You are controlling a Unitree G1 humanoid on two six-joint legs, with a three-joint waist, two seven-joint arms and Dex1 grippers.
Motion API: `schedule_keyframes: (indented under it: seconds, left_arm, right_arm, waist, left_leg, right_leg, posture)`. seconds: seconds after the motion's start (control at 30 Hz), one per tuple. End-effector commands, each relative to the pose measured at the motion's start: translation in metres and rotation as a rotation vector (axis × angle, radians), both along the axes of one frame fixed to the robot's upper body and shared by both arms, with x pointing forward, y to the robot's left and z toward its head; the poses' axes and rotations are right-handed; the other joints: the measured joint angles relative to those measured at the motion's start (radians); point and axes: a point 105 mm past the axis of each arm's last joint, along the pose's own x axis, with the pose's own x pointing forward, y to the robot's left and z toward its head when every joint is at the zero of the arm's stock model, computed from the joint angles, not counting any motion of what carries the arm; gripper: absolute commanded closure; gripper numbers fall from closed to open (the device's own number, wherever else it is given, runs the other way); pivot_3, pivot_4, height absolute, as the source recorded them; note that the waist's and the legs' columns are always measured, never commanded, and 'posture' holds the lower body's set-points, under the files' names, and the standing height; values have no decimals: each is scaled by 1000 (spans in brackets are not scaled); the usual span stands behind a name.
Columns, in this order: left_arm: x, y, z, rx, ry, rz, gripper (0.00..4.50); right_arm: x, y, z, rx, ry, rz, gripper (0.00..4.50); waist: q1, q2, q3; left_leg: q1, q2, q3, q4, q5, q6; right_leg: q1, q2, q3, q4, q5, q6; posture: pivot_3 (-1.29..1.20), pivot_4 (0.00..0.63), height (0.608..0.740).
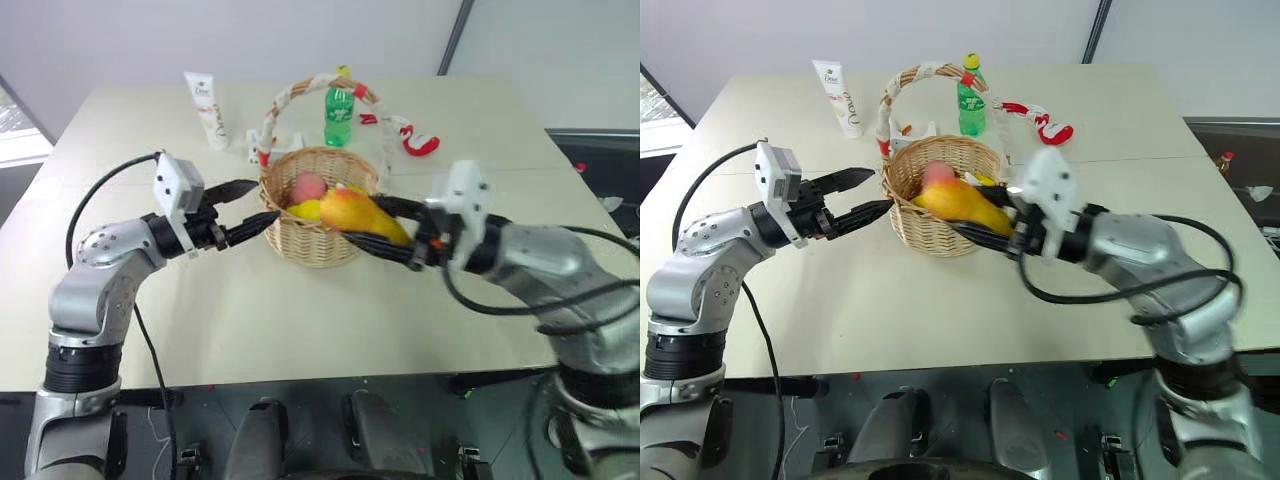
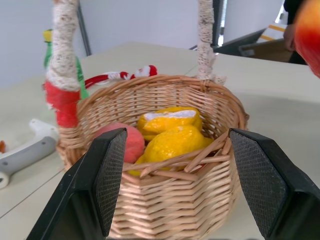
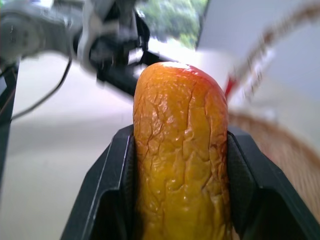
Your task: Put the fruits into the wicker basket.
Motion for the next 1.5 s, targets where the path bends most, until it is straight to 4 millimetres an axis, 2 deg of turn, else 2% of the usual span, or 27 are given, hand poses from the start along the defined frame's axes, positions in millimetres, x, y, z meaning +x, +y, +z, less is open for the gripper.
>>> schedule_keyframes:
  seconds: [0.03,0.1,0.17,0.27,0.3,0.33,0.4,0.43,0.5,0.6,0.67,0.73,0.87,0.97,1.1,1.23,1.33,1.5]
  left_arm:
    - [-6,4,14,-13,-63,19,1002]
    - [-9,4,14,-18,-63,24,1002]
    - [-11,3,13,-22,-62,32,1002]
    - [-13,1,11,-26,-59,39,1002]
    - [-13,0,10,-26,-58,40,1002]
    - [-13,0,9,-27,-58,42,1002]
    - [-14,-1,8,-30,-56,47,1002]
    - [-14,-1,8,-32,-55,48,1002]
    - [-14,-1,7,-34,-50,50,1002]
    - [-14,1,2,-31,-31,53,1002]
    - [-14,2,1,-33,-23,49,1002]
    - [-13,1,-1,-37,-15,42,1002]
    - [-11,-5,-4,-46,1,12,1002]
    - [-10,-12,-1,-59,-3,-21,1002]
    - [-10,-24,4,-85,-14,-57,1002]
    - [-12,-33,4,-101,-11,-84,1002]
    - [-15,-38,2,-102,-13,-85,1002]
    - [-16,-39,0,-111,-10,-79,1002]
  right_arm:
    - [39,7,9,28,1,-185,2794]
    - [65,11,9,39,20,-296,2794]
    - [82,16,6,8,7,-358,2794]
    - [94,21,-1,-25,-2,-377,2794]
    - [94,22,0,-18,-5,-370,1729]
    - [92,23,3,-10,-21,-355,1410]
    - [85,26,9,-7,-71,-314,372]
    - [79,26,12,-9,-106,-288,39]
    - [52,24,19,-10,-183,-167,39]
    - [11,4,16,-17,-175,-23,39]
    - [-3,-16,8,-9,-84,-10,39]
    - [-8,-38,0,2,-18,-59,39]
    - [8,-78,-10,45,39,-276,39]
    - [32,-89,-19,80,55,-420,39]
    - [65,-84,-26,198,82,-517,39]
    - [80,-67,-32,332,138,-472,39]
    - [88,-68,-37,392,175,-492,922]
    - [83,-67,-37,407,174,-459,3505]
  waist:
    - [2,0,0]
    - [8,0,0]
    - [9,0,0]
    - [9,0,0]
    - [9,0,0]
    - [8,0,0]
    - [5,0,0]
    - [4,0,0]
    - [3,0,0]
    - [10,0,0]
    - [9,-1,0]
    - [9,-1,0]
    - [0,0,0]
    - [-2,0,0]
    - [-2,0,0]
    - [1,0,0]
    - [4,0,0]
    - [5,0,0]
  left_leg:
    - [0,0,0,0,0,0]
    - [-2,0,-1,-1,1,-1]
    - [-2,-2,0,-1,1,-1]
    - [-2,-3,1,-1,0,-1]
    - [-2,-3,1,-1,0,-1]
    - [-2,-3,1,-1,0,-1]
    - [-2,-3,1,-1,0,-1]
    - [-3,-3,1,-1,0,-1]
    - [-2,-3,1,-1,0,-1]
    - [-3,-2,0,-2,0,0]
    - [-3,-2,0,-2,0,0]
    - [-2,-2,0,-2,0,0]
    - [0,-2,1,-2,0,0]
    - [1,-2,2,-2,0,0]
    - [1,-2,2,-2,0,0]
    - [0,-2,2,-2,0,0]
    - [-1,-2,1,-2,0,0]
    - [-1,-2,1,-2,0,0]
  right_leg:
    - [0,0,0,0,0,0]
    - [-1,-4,-2,0,0,0]
    - [-2,-7,-2,0,0,0]
    - [-2,-9,-2,-1,0,0]
    - [-2,-9,-2,-1,0,0]
    - [-2,-9,-2,-1,0,0]
    - [-2,-9,-2,-1,0,0]
    - [-2,-9,-2,-1,0,0]
    - [-2,-8,-2,-1,0,0]
    - [-2,-8,-2,-1,0,0]
    - [-2,-9,-2,-2,0,0]
    - [-1,-9,-2,-2,0,0]
    - [1,-7,-2,-2,0,0]
    - [1,-4,-1,-1,0,0]
    - [0,-3,-1,-1,0,0]
    - [0,-4,-1,-1,0,0]
    - [-1,-6,-1,-1,0,0]
    - [-1,-7,-1,-1,0,0]
  posture:
    - [0,150,740]
    - [0,150,740]
    - [0,150,740]
    - [0,150,740]
    - [0,150,740]
    - [0,150,740]
    - [0,150,740]
    - [0,150,740]
    - [0,150,740]
    - [0,150,740]
    - [0,150,740]
    - [0,150,740]
    - [0,150,740]
    - [0,150,740]
    - [0,150,740]
    - [0,150,740]
    - [0,150,740]
    - [0,150,740]
